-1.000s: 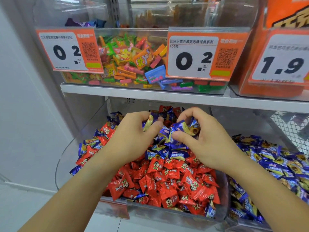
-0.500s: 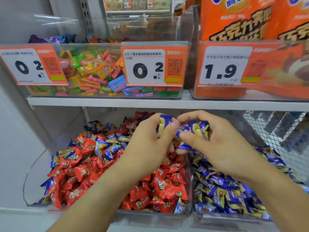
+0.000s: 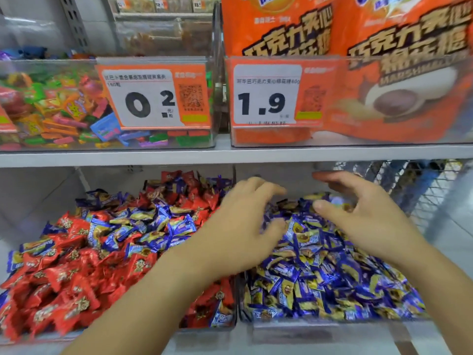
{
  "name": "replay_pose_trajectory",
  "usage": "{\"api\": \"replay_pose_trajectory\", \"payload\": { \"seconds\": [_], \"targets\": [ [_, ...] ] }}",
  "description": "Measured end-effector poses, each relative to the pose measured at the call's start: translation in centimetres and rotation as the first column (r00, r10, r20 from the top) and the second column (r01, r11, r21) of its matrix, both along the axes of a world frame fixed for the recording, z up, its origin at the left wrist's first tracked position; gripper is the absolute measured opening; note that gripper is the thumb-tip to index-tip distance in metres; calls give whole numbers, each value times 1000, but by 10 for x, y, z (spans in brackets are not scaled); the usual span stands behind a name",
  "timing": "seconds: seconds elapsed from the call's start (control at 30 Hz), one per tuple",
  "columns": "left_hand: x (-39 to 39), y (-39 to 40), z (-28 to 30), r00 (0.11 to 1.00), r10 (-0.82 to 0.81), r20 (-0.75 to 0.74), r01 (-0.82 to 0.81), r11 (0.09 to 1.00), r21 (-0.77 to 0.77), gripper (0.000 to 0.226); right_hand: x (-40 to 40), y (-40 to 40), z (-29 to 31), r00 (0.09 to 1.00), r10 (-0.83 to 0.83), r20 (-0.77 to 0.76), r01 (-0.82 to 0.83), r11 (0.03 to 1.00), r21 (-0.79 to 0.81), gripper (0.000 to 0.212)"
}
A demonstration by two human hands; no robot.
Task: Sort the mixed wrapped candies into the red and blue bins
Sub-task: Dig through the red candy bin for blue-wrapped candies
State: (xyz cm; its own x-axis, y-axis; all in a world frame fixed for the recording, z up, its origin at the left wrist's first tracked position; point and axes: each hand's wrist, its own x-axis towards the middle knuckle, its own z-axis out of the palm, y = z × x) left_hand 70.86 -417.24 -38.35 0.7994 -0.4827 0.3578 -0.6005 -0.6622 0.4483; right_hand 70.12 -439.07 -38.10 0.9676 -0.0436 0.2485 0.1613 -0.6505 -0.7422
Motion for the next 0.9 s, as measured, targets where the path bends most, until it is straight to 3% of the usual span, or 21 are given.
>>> {"api": "replay_pose_trajectory", "payload": {
  "seconds": [0.1,0.2,0.3,0.4,0.53,0.67,0.9],
  "targets": [
    [-4,35,5,989,122,85,-125,992,31,23,-1,7,3,1000,-22,-9,19,971,-238,40],
    [-8,80,11,969,236,70,-245,950,194,28,-9,35,11,995,89,49,-80,983,-168,15],
    [-11,125,9,939,344,18,-323,860,394,37,-21,80,16,959,258,115,-250,965,-78,12],
    [-15,153,5,918,394,-43,-319,799,509,44,-25,128,15,873,452,183,-419,888,-192,9],
    [-12,164,-3,931,362,-47,-301,833,464,38,1,175,2,831,537,144,-446,798,-405,19],
    [-9,166,-7,946,322,-39,-278,865,418,34,26,189,-10,868,490,-81,-422,641,-641,43],
    [-10,168,-6,949,296,-111,-242,905,350,54,32,193,-6,850,494,-183,-493,622,-608,49]
  ]
}}
